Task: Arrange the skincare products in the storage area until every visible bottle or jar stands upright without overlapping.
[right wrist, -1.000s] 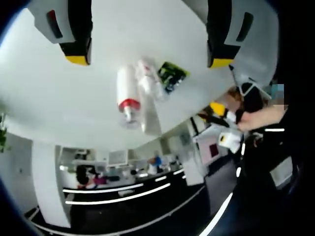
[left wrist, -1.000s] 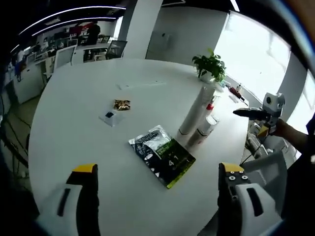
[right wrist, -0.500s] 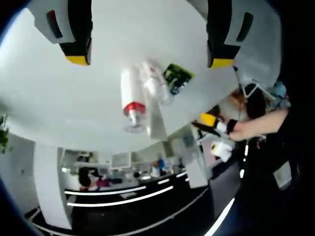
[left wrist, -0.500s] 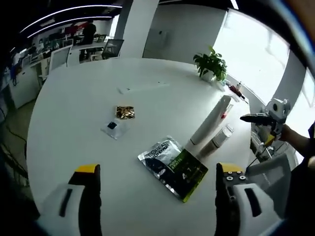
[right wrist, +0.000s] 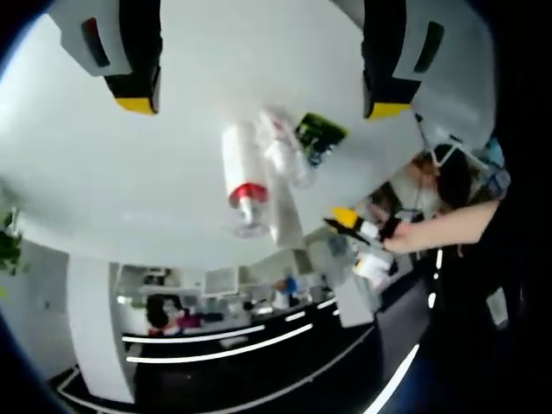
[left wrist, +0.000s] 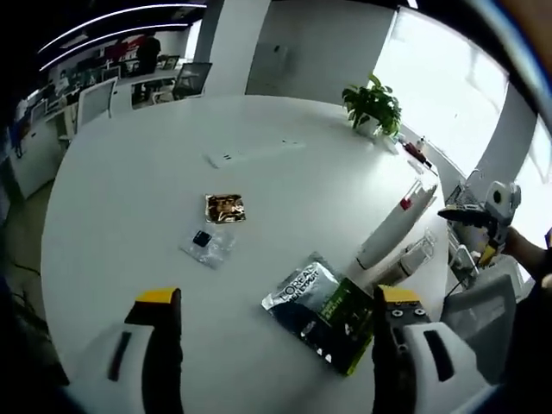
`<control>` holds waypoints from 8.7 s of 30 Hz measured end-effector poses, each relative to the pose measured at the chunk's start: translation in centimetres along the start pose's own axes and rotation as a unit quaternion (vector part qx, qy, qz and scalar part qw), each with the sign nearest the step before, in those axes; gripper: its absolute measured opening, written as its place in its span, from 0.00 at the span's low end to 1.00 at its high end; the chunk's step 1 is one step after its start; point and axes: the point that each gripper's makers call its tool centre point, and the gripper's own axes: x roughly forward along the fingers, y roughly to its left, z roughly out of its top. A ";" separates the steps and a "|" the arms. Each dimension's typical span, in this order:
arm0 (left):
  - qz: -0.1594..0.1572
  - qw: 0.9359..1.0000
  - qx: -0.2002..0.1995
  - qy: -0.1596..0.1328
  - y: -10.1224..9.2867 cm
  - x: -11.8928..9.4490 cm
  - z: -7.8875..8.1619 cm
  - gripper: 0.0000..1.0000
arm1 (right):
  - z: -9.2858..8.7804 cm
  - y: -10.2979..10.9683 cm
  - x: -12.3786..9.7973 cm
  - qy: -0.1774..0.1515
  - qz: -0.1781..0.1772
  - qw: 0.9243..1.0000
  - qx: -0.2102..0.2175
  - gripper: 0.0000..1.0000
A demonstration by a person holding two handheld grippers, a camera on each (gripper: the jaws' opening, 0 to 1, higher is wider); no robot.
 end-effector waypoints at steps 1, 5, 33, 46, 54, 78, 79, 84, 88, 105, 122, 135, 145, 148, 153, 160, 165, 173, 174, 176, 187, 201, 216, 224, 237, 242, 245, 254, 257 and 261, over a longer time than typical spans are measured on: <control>0.000 1.000 0.001 0.001 0.2 0.4 0.1 0.84 | -0.1 0.0 0.0 0.001 0.000 1.000 0.000 1.00; 0.001 1.000 0.005 0.010 0.8 1.4 0.3 0.83 | -0.3 -0.4 0.1 0.006 -0.003 1.000 0.003 1.00; 0.025 0.999 -0.010 0.020 5.2 8.3 3.2 0.63 | -1.2 -2.3 1.0 0.017 -0.028 0.999 0.004 0.99; 0.050 0.999 0.000 0.021 5.7 12.2 4.9 0.63 | -1.8 -2.9 1.6 0.018 -0.028 0.999 0.023 0.98; 0.089 0.995 0.021 0.032 6.6 14.7 5.4 0.62 | -2.6 -3.1 1.7 0.026 -0.030 0.999 0.032 0.98; 0.139 0.988 0.059 0.015 7.5 16.8 6.1 0.40 | -3.3 -4.0 1.8 0.033 -0.037 0.997 0.053 0.96; 0.137 0.989 0.060 0.015 7.4 16.8 6.1 0.40 | -3.3 -4.0 1.8 0.034 -0.037 0.997 0.053 0.96; 0.136 0.988 0.076 0.020 7.2 17.0 6.3 0.36 | -3.5 -3.9 1.8 0.035 -0.036 0.997 0.054 0.96; 0.131 0.989 0.066 0.018 7.2 17.0 6.2 0.34 | -3.5 -3.9 1.9 0.035 -0.036 0.997 0.054 0.96; 0.130 0.990 0.058 0.011 7.2 16.3 6.1 0.05 | -3.5 -4.0 2.1 0.036 -0.036 0.997 0.056 0.95; 0.118 0.993 -0.006 -0.011 5.6 13.8 6.8 0.05 | -2.3 -3.5 1.9 0.027 -0.032 0.998 0.049 0.94; 0.119 0.992 -0.006 -0.034 3.4 9.6 7.9 0.04 | -0.2 -1.9 0.2 0.005 -0.030 0.999 0.036 0.94; 0.112 0.991 -0.012 -0.065 1.8 4.9 8.3 0.04 | 2.1 0.0 -0.8 -0.023 -0.018 0.999 0.029 0.94; 0.113 0.991 -0.009 -0.068 1.4 3.5 8.0 0.04 | 2.8 0.9 -1.1 -0.036 -0.010 0.999 0.028 0.94; 0.112 0.989 -0.027 -0.095 0.4 0.6 7.6 0.04 | 4.0 3.2 -1.7 -0.060 0.026 0.997 0.038 0.93; 0.113 0.987 -0.026 -0.110 -1.1 -2.9 6.0 0.04 | 5.7 5.0 -2.3 -0.089 0.043 0.994 0.043 0.93; 0.115 0.985 -0.022 -0.128 -2.0 -5.0 6.1 0.04 | 5.8 6.9 -2.5 -0.073 0.061 0.995 0.014 0.92; 0.103 0.983 0.011 -0.151 -5.9 -8.6 5.9 0.04 | 6.1 8.8 -3.3 -0.072 0.081 0.994 -0.003 0.92; 0.104 0.983 0.013 -0.150 -6.3 -8.8 5.7 0.04 | 6.2 8.9 -3.3 -0.075 0.083 0.994 -0.003 0.92; 0.099 0.983 0.022 -0.150 -7.6 -9.5 5.3 0.04 | 6.6 9.6 -3.4 -0.085 0.100 0.991 0.017 0.92; 0.066 0.979 0.031 -0.192 -13.8 -14.3 5.3 0.04 | 6.8 13.2 -4.2 -0.097 0.143 0.985 0.016 0.90; 0.010 0.975 0.079 -0.205 -22.8 -17.2 3.6 0.04 | 9.9 16.6 -6.6 -0.134 0.191 0.972 -0.013 0.76; -0.020 0.955 0.211 -0.207 -28.8 -18.6 2.1 0.04 | 14.7 19.4 -9.7 -0.178 0.259 0.943 -0.112 0.18; -0.028 0.955 0.196 -0.221 -29.2 -19.8 2.4 0.04 | 15.0 21.0 -11.0 -0.191 0.298 0.924 -0.144 0.08; -0.047 0.953 0.207 -0.218 -29.9 -19.8 2.8 0.04 | 15.7 22.0 -11.1 -0.187 0.330 0.910 -0.164 0.01; -0.076 0.955 0.184 -0.220 -30.2 -19.7 2.8 0.04 | 15.6 22.2 -11.2 -0.183 0.348 0.904 -0.168 0.00; -0.100 0.955 0.177 -0.218 -30.7 -19.8 2.7 0.04 | 15.5 22.5 -11.4 -0.181 0.361 0.897 -0.181 0.00; -0.198 0.936 0.121 -0.264 -31.9 -21.2 3.3 0.21 | 16.8 22.8 -13.2 -0.196 0.412 0.876 -0.155 0.00; -0.230 0.933 0.120 -0.251 -32.0 -21.8 2.5 0.25 | 17.1 22.9 -13.8 -0.200 0.429 0.867 -0.154 0.00; -0.261 0.926 0.081 -0.261 -31.5 -22.4 2.6 0.34 | 17.8 22.7 -14.4 -0.198 0.444 0.859 -0.159 0.00</control>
